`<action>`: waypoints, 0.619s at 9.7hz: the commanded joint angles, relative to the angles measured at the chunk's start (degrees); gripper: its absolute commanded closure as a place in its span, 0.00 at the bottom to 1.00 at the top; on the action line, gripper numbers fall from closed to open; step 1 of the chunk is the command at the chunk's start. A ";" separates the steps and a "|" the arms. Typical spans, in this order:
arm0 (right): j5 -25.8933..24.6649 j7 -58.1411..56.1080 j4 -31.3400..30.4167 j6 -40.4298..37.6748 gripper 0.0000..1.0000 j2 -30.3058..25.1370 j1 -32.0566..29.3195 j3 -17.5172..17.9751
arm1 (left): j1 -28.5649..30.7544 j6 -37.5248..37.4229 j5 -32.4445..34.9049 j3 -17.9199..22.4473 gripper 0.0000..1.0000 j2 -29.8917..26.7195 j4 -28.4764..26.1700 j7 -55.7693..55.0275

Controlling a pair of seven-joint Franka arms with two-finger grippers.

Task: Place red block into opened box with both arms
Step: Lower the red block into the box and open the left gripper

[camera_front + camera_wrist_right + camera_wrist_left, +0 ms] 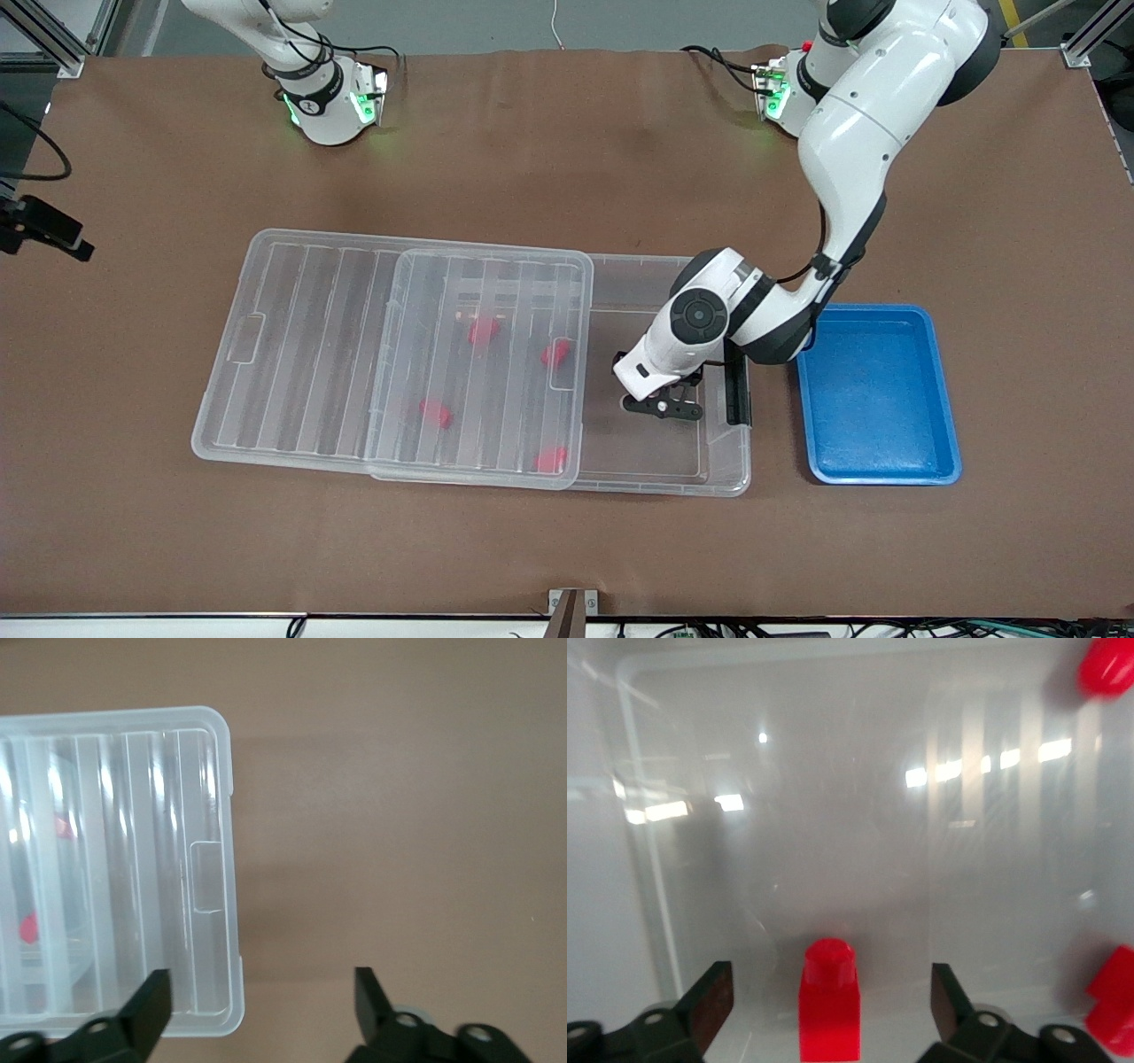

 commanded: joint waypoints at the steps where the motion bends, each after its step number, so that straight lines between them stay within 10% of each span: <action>1: 1.10 -11.89 -0.09 5.00 0.65 7.71 -0.98 -0.35 | 0.48 -1.58 0.77 0.66 0.00 -6.78 -1.32 -1.35; 3: 1.54 -18.01 -0.62 10.19 0.98 13.87 -1.60 -0.44 | 2.22 -7.27 0.76 0.74 0.00 -13.37 -0.97 -0.91; 6: 2.15 -18.29 -7.71 19.76 1.00 16.71 -0.73 -0.09 | 8.64 -16.76 0.85 0.65 0.00 -21.90 0.43 0.75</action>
